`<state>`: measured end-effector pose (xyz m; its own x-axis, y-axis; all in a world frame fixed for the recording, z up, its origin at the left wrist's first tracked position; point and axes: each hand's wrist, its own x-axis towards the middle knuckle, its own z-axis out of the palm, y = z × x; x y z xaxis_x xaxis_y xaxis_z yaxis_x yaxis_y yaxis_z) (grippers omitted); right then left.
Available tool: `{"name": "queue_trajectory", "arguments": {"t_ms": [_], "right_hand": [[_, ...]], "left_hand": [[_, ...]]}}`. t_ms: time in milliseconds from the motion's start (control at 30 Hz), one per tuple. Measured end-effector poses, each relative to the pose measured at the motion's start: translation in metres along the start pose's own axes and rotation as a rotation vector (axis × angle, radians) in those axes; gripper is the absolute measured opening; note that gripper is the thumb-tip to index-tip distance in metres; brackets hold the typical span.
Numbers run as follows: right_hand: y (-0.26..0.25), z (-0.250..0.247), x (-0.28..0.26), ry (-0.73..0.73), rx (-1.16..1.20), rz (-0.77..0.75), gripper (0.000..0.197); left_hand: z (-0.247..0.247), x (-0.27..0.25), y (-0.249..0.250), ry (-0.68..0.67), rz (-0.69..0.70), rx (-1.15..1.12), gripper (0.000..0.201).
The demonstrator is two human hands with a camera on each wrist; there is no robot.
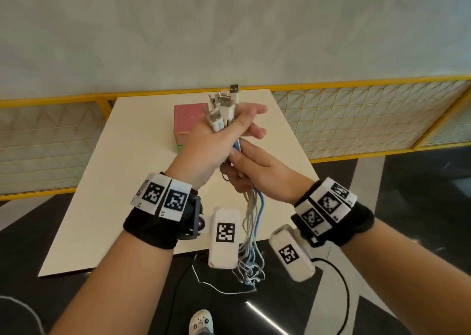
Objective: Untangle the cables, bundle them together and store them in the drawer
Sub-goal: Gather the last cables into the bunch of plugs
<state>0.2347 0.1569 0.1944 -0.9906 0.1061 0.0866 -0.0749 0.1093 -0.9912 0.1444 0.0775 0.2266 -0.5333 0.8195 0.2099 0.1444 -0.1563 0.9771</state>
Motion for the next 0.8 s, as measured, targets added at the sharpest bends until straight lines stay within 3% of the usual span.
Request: {"name": "queue_trajectory", "arguments": {"t_ms": [100,133,233,300,400,467,600,700,767,800], "right_hand": [[0.005,0.003,0.016,0.008,-0.007,-0.02,0.015],[0.008,0.003,0.021,-0.006,-0.032,-0.021,0.011],[0.018,0.006,0.032,-0.001,-0.172,-0.004,0.025],[0.024,0.008,0.036,-0.005,-0.265,-0.022,0.024],[0.03,0.013,0.039,-0.002,-0.33,-0.025,0.026],[0.033,0.015,0.041,-0.023,-0.288,0.005,0.025],[0.037,0.019,0.05,-0.092,-0.192,0.071,0.02],[0.044,0.024,0.06,-0.06,-0.18,0.079,0.021],[0.048,0.031,0.068,-0.026,-0.18,0.037,0.023],[0.049,0.035,0.072,-0.015,-0.191,0.01,0.024]], "left_hand": [[-0.006,0.004,-0.006,0.144,-0.066,-0.24,0.022],[-0.009,0.006,-0.007,0.197,-0.071,-0.305,0.029],[-0.023,0.01,-0.014,0.268,-0.092,-0.409,0.047],[-0.033,0.011,-0.023,0.27,-0.099,-0.437,0.041],[-0.045,0.01,-0.034,0.259,-0.025,-0.518,0.008],[-0.05,0.009,-0.04,0.25,0.002,-0.592,0.011],[-0.055,0.009,-0.044,0.273,-0.03,-0.464,0.026],[-0.066,0.011,-0.048,0.292,-0.023,-0.364,0.023],[-0.079,0.01,-0.052,0.24,-0.019,-0.379,0.014],[-0.087,0.009,-0.056,0.179,-0.041,-0.376,0.019]]}}
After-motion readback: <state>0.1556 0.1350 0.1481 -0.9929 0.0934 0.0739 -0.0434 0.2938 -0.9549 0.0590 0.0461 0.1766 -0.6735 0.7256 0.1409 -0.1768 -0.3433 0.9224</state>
